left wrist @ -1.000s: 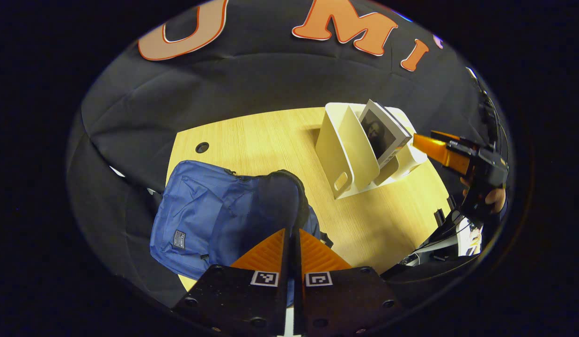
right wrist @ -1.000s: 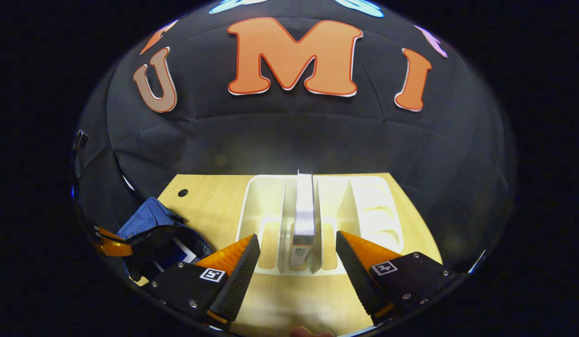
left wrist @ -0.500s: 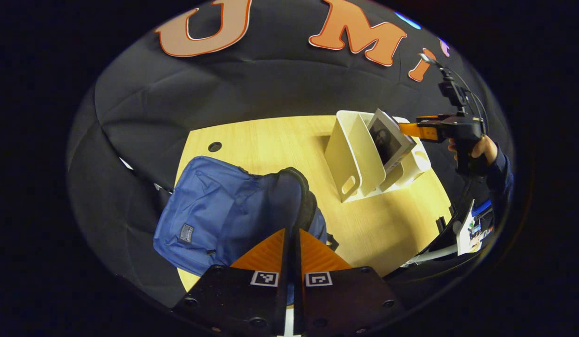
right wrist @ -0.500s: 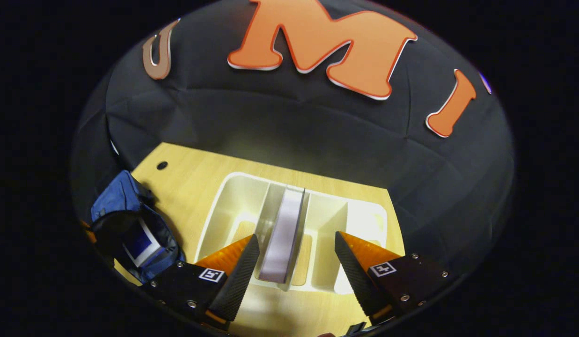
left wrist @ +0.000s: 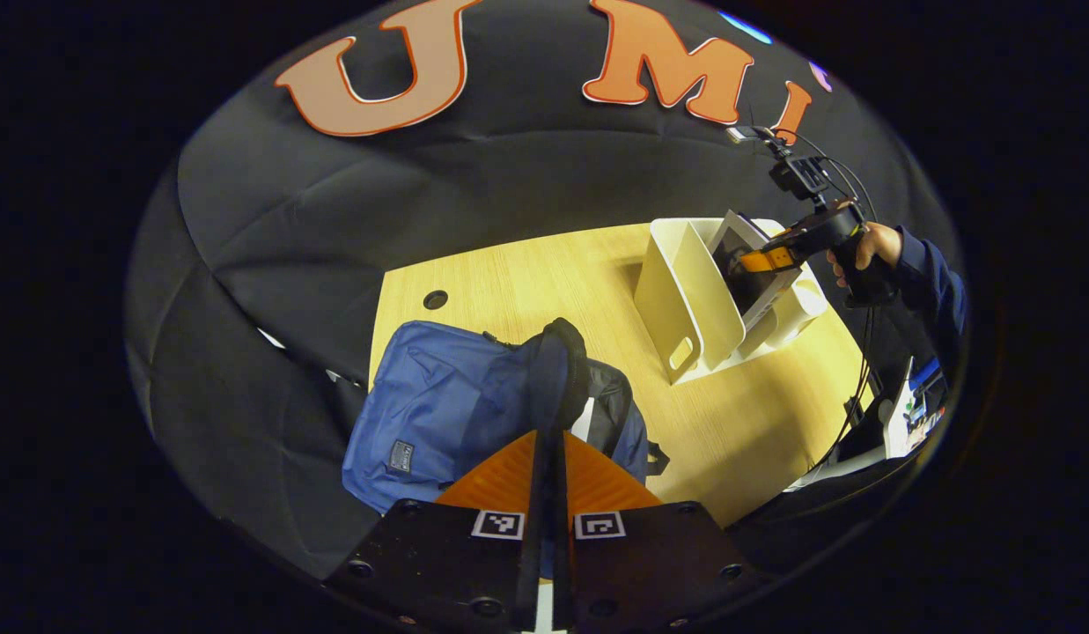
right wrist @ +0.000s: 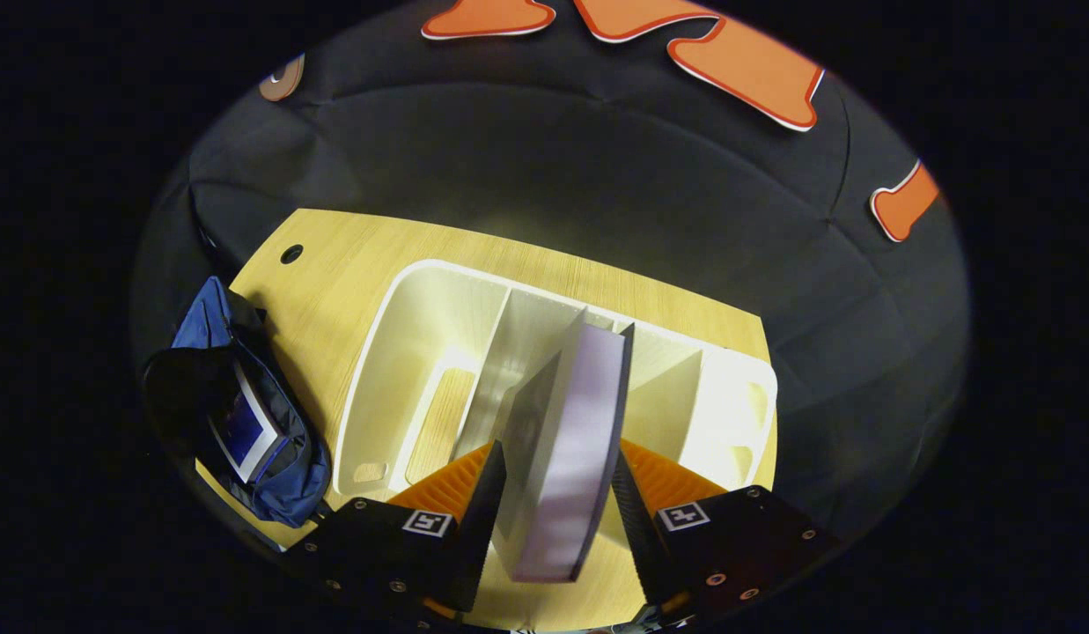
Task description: Open the schoolbag, grab two books from the bookshelf and put them into the schoolbag.
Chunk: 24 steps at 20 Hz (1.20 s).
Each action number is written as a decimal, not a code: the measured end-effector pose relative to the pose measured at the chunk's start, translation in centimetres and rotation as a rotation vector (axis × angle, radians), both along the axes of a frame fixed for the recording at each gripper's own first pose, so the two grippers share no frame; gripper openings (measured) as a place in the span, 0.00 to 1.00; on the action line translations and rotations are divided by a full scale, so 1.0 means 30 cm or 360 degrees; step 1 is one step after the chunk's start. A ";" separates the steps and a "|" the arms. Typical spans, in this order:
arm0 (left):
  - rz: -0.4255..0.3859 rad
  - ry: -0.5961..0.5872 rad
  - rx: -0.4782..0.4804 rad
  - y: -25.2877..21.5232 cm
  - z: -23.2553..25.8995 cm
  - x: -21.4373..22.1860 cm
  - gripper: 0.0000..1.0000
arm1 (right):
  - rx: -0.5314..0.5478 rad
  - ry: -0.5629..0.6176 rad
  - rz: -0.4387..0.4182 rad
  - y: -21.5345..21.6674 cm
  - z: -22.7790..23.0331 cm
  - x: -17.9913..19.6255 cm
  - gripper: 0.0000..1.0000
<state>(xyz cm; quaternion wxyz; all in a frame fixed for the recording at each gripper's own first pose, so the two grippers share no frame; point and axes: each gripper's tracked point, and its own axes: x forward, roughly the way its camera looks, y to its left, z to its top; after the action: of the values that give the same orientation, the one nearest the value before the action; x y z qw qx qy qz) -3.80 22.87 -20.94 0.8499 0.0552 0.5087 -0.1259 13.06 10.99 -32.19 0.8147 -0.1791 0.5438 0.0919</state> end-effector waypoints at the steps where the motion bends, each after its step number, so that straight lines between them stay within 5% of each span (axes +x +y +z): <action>1: -0.0010 -0.0002 0.0007 0.001 0.007 0.006 0.07 | -0.0007 0.0020 -0.0012 -0.002 -0.009 -0.001 0.67; 2: -0.0018 0.0000 0.0010 0.002 0.008 0.009 0.07 | -0.0017 0.0045 -0.0031 -0.006 -0.017 -0.002 0.66; 3: -0.0024 0.0003 0.0013 0.003 0.007 0.010 0.07 | 0.0000 0.0074 -0.0046 0.001 -0.028 -0.006 0.53; 4: -0.0028 0.0002 0.0014 0.004 0.013 0.013 0.07 | 0.0026 0.0106 -0.0068 0.009 -0.023 -0.010 0.60; 9: -0.0014 -0.0006 0.0021 0.035 0.032 0.029 0.07 | 0.0144 0.0246 -0.0154 0.054 -0.036 -0.030 0.42; 18: -0.0001 -0.0055 0.0014 0.110 0.080 0.065 0.07 | 0.0256 0.0213 -0.0263 -0.017 0.105 -0.058 0.36; 19: -0.0004 -0.0055 0.0005 0.107 0.084 0.069 0.07 | 0.0284 0.0194 -0.0276 -0.027 0.138 -0.058 0.27; 20: -0.0010 -0.0064 -0.0002 0.106 0.093 0.072 0.07 | 0.0308 0.0175 -0.0293 -0.041 0.177 -0.065 0.36; 24: -0.0029 -0.0065 -0.0028 0.101 0.095 0.077 0.06 | 0.0450 0.0115 -0.0366 -0.060 0.317 -0.080 0.36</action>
<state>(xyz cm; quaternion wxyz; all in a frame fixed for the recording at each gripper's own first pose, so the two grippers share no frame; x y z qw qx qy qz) -1.50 25.89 -18.09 0.8595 0.0548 0.4894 -0.1370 10.67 9.19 -22.67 0.8169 0.0039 0.5712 0.0799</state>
